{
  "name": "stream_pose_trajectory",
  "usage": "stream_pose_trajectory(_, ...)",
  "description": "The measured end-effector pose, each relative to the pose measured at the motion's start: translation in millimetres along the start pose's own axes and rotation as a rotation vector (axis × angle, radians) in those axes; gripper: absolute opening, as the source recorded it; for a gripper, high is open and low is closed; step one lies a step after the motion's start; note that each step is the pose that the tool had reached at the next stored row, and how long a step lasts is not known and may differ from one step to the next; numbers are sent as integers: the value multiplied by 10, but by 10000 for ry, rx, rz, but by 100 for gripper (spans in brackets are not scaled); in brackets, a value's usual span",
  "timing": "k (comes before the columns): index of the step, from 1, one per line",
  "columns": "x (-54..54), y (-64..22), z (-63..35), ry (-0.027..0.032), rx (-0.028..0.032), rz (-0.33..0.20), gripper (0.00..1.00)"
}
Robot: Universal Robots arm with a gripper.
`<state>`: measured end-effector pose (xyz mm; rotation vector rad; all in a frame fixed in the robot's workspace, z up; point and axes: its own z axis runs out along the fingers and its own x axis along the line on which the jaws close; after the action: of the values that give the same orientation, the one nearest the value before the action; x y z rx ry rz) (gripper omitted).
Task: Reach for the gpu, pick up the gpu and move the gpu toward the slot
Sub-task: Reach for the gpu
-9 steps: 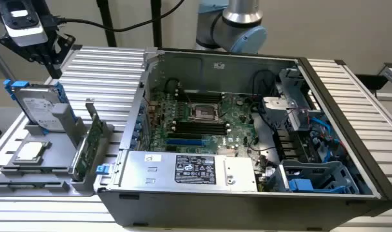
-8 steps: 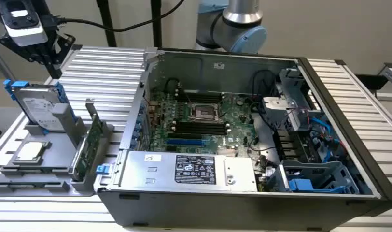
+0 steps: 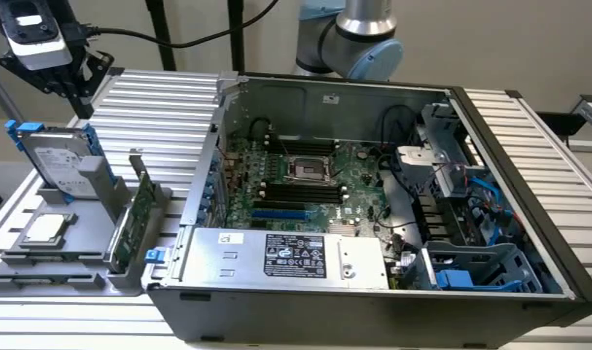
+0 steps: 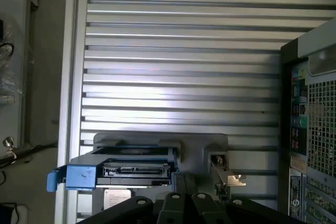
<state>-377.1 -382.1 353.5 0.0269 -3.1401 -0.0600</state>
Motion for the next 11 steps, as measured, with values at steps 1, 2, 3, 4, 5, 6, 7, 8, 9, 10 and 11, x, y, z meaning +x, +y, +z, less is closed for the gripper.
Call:
stream_pose_trajectory(1,0,0,0,0,0,1,11)
stream_pose_trajectory(2,0,0,0,0,0,1,11)
stream_pose_trajectory(3,0,0,0,-1,0,2,11)
stream_pose_trajectory(4,0,-4,-1,0,2,4,11)
stream_pose_trajectory(5,-8,-18,-1,-1,1,5,11)
stream_pose_trajectory(6,-26,-40,-1,-1,1,6,11)
stream_pose_trajectory(7,-51,-69,-2,2,0,6,11)
stream_pose_trajectory(8,-76,-98,-3,3,0,6,11)
stream_pose_trajectory(9,-101,-128,-4,6,0,6,11)
stream_pose_trajectory(10,-125,-158,-5,7,0,7,11)
stream_pose_trajectory(11,-148,-189,-6,9,0,9,11)
